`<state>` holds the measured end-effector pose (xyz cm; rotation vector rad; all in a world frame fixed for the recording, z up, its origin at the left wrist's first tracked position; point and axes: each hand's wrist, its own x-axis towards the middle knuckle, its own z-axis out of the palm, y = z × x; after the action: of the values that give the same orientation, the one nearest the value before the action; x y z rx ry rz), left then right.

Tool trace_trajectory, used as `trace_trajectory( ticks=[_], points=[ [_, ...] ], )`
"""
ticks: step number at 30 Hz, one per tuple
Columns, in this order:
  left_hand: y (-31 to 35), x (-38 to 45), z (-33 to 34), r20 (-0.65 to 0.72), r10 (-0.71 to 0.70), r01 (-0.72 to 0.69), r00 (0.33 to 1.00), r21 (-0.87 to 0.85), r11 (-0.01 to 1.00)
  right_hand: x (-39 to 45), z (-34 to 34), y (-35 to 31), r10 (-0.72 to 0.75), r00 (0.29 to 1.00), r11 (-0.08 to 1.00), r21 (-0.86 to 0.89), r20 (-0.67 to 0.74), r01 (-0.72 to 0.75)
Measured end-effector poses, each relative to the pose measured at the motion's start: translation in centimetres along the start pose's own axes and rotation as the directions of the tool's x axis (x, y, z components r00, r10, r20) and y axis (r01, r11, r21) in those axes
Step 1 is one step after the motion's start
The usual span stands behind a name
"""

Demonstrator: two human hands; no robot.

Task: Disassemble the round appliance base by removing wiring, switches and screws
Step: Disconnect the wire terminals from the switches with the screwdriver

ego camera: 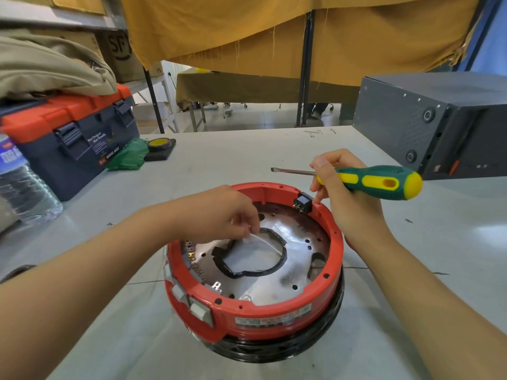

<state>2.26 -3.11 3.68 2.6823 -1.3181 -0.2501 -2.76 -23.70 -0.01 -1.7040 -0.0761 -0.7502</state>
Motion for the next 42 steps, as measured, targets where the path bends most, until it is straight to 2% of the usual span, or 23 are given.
trace_trajectory(
  ticks=[3, 5, 9, 11, 14, 17, 24, 28, 33, 36, 39, 42],
  points=[
    [-1.0, -1.2, -0.4, -0.030, -0.060, 0.060, 0.998, -0.005, 0.998, -0.1, 0.3, 0.1, 0.011, 0.996, 1.000, 0.003, 0.090, -0.012],
    [-1.7, -2.2, -0.5, -0.098, -0.118, 0.113, 0.988, -0.052, 0.992, -0.1, 0.4, 0.2, 0.021, 0.990, 0.999, 0.023, 0.142, -0.025],
    [-2.9, -3.9, -0.6, -0.239, -0.285, 0.237, 0.928, -0.210, 0.948, 0.0, 0.4, 0.3, 0.022, 0.985, 0.998, 0.050, 0.174, -0.031],
    [-3.5, -4.7, -0.3, -0.284, -0.395, 0.295, 0.874, -0.335, 0.895, 0.0, 0.4, 0.3, 0.023, 0.983, 0.998, 0.051, 0.185, -0.033],
    [-4.4, -5.9, 0.0, -0.323, -0.562, 0.284, 0.761, -0.613, 0.737, 0.1, 0.4, 0.5, 0.031, 0.979, 0.998, 0.047, 0.203, -0.042],
    [-5.3, -7.3, 0.2, -0.282, -0.640, 0.291, 0.715, -0.712, 0.639, 0.1, 0.3, 0.6, 0.023, 0.975, 0.999, 0.037, 0.219, -0.032],
    [-7.7, -10.0, 2.0, -0.182, -0.741, 0.457, 0.646, -0.685, 0.567, 0.1, 0.2, 0.6, -0.010, 0.976, 1.000, 0.027, 0.218, 0.004],
    [-8.4, -10.4, 3.2, -0.152, -0.724, 0.537, 0.673, -0.573, 0.619, 0.2, 0.4, 0.5, 0.002, 0.984, 1.000, -0.005, 0.178, -0.001],
    [-8.7, -10.0, 3.2, -0.153, -0.702, 0.595, 0.695, -0.426, 0.682, 0.9, 0.1, 0.6, -0.005, 0.995, 0.990, -0.138, 0.100, 0.019],
    [-8.9, -9.9, 2.9, -0.145, -0.692, 0.612, 0.707, -0.364, 0.702, 1.1, -0.1, 0.4, -0.013, 0.997, 0.992, -0.125, 0.071, 0.022],
    [-8.4, -9.1, 2.3, -0.222, -0.665, 0.587, 0.713, -0.332, 0.739, 1.3, -0.5, -0.4, -0.052, 0.998, 0.994, -0.092, 0.034, 0.055],
    [-6.9, -7.3, 1.5, -0.381, -0.549, 0.450, 0.744, -0.322, 0.833, 1.6, -1.3, -0.9, -0.065, 0.998, 0.992, -0.106, 0.010, 0.065]
  ],
)
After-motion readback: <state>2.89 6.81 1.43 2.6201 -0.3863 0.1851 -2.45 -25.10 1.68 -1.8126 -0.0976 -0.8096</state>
